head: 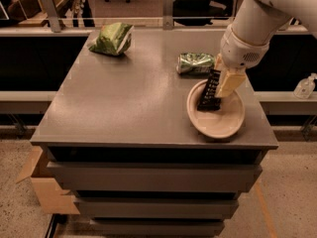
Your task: Pick rxbar chocolate from paper bowl and place on counter
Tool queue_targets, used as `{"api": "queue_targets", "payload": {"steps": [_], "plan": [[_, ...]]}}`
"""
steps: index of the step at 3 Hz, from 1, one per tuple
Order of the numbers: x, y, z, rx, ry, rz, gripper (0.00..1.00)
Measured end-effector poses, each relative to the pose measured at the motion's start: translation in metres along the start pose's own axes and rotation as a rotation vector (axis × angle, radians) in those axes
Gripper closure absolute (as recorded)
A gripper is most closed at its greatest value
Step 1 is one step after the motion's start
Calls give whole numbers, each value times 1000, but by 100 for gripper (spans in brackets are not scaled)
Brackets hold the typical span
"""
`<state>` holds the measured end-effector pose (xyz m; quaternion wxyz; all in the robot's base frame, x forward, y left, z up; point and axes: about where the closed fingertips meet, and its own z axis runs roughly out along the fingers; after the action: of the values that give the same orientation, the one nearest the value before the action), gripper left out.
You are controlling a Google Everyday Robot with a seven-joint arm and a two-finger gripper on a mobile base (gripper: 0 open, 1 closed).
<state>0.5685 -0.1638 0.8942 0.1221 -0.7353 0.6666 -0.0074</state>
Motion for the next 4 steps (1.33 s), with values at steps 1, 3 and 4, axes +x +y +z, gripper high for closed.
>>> {"api": "queue_targets", "payload": {"steps": [1, 3, 4], "plan": [[2, 0, -2, 1, 2, -22, 100], [-8, -1, 7, -43, -8, -41, 58], [-15, -3, 11, -54, -15, -38, 35]]}}
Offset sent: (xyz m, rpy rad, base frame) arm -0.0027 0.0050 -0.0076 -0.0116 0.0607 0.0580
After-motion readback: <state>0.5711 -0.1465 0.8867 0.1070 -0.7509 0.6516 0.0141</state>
